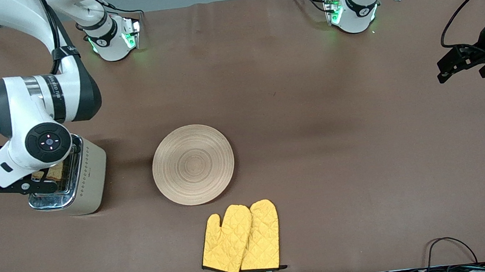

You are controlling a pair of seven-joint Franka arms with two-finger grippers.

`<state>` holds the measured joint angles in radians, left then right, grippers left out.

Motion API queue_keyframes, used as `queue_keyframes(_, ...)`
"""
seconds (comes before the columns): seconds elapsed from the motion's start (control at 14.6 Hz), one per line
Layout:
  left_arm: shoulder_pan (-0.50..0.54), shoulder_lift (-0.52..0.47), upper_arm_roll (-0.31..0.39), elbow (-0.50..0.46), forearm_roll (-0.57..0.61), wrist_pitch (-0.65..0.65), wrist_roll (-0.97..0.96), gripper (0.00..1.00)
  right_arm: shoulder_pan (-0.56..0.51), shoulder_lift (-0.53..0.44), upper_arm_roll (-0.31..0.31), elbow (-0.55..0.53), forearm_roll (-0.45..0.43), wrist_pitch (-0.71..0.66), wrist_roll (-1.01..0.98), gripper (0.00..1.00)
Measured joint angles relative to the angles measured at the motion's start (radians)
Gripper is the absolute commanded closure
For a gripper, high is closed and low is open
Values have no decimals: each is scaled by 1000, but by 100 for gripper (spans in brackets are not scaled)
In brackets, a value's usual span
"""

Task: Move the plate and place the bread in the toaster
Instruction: 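Lower the bread slice into the toaster slot and open the right gripper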

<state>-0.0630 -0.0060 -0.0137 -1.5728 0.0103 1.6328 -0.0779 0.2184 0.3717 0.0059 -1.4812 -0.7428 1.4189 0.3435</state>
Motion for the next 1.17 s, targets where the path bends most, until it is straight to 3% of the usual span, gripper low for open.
queue_keyframes(1.17, 0, -1, 0, 0, 0, 0, 0, 0, 14, 143, 9, -18, -92, 94, 159, 100)
